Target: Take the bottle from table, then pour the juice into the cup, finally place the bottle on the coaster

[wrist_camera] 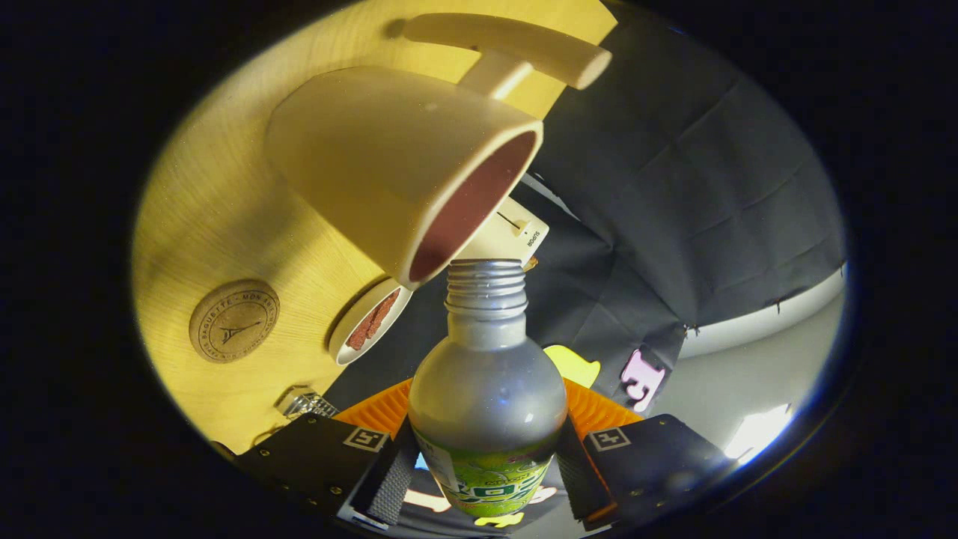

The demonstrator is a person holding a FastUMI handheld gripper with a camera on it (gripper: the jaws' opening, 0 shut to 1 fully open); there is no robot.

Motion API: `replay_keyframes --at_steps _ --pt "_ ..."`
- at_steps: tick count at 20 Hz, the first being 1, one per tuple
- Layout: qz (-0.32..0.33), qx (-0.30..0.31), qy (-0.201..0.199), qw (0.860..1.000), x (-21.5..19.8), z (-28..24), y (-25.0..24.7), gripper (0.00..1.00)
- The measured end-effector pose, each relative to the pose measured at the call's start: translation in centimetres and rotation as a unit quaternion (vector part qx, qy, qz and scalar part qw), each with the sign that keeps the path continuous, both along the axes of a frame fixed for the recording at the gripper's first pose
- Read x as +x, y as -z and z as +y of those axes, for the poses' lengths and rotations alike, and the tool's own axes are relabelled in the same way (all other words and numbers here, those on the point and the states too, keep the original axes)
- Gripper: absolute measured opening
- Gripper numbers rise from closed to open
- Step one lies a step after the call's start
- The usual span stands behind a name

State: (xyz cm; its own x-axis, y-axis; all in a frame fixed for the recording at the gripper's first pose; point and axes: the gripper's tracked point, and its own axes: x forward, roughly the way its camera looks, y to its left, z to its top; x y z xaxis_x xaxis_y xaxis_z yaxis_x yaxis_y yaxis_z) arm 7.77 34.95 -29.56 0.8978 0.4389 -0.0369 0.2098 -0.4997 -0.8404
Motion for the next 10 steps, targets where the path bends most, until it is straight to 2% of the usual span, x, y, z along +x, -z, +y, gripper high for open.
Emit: replay_keyframes --at_steps 4,10 --pt "0.046 0.081 0.029 0.995 0.7 -1.3 -0.1 0.81" --pt "0.115 0.195 0.08 0.971 1.3 -3.5 0.2 0.81"
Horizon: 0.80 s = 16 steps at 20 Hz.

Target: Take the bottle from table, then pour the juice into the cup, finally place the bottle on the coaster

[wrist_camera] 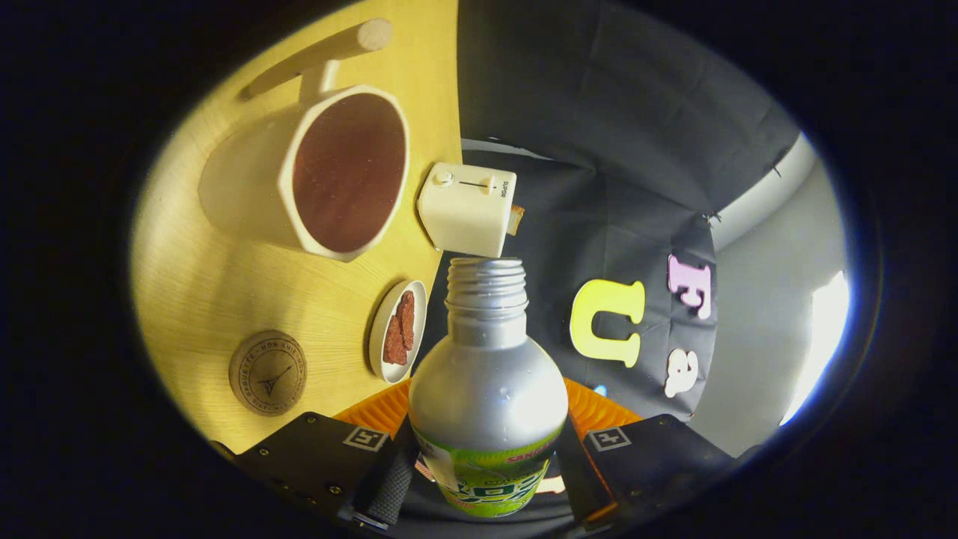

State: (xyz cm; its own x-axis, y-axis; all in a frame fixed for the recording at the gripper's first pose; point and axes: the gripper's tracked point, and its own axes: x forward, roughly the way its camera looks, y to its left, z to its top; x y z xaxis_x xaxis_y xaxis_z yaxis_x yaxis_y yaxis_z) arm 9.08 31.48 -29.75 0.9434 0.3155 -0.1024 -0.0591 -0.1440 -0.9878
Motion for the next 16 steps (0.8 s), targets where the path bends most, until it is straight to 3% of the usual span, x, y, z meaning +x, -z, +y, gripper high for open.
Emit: replay_keyframes --at_steps 5,9,12,16 --pt "0.048 0.105 0.032 0.993 0.1 -1.4 -0.5 0.82" --pt "0.094 0.2 0.06 0.973 0.4 -2.2 -0.6 0.82" --pt "0.138 0.266 0.089 0.95 0.7 -3.1 0.1 0.82" --pt "0.197 0.367 0.127 0.9 0.9 -4.2 1.0 0.82"
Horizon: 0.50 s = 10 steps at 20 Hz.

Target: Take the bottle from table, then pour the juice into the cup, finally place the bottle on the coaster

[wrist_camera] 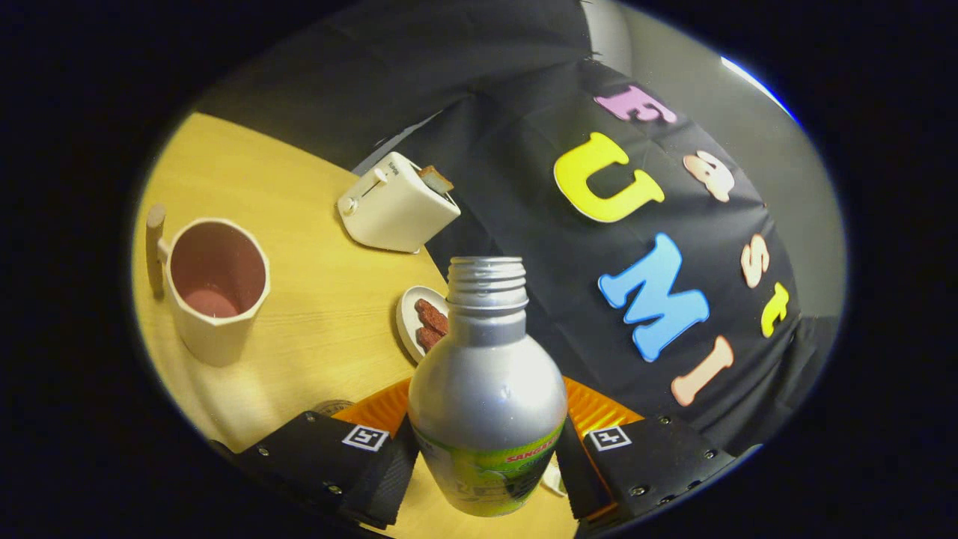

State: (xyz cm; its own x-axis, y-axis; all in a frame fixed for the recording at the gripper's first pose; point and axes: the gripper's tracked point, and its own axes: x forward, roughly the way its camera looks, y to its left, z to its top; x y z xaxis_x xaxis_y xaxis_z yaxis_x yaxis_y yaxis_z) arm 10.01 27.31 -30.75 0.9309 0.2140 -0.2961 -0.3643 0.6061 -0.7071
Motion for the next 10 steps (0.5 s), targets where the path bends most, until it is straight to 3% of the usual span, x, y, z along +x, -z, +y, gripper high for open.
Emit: replay_keyframes --at_steps 5,10 --pt "0.037 0.149 0.017 0.988 -0.5 -0.1 -0.8 0.82" --pt "0.1 0.346 0.015 0.933 -0.1 1.1 -2.3 0.82"
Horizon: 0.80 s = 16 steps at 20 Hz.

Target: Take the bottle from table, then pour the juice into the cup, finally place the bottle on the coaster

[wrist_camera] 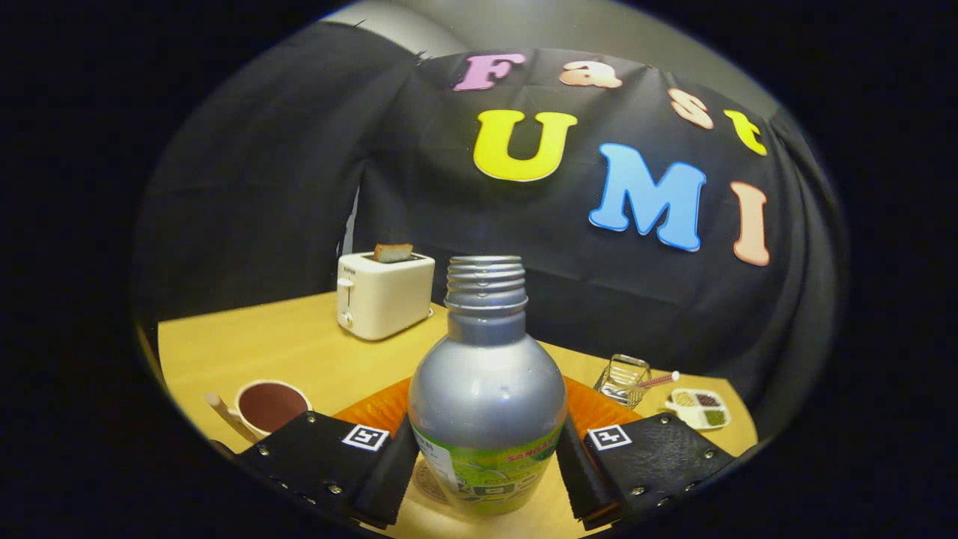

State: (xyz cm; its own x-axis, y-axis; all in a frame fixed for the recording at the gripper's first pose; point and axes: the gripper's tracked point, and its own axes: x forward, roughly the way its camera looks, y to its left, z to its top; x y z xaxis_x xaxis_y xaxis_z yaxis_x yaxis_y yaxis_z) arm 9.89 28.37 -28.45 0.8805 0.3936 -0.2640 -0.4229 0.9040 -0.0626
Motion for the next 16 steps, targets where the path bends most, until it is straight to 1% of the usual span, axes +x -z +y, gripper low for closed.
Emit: replay_keyframes --at_steps 1,3,8,16 --pt "0.001 0.016 0.008 1.0 0.3 -0.4 -0.3 0.82" --pt "-0.008 0.028 0.011 1.0 0.8 -0.4 -0.4 0.82" --pt "-0.012 0.04 0.007 0.999 0.9 0.1 0.4 0.82" --pt "-0.007 0.045 0.011 0.999 1.2 1.0 2.9 0.82"
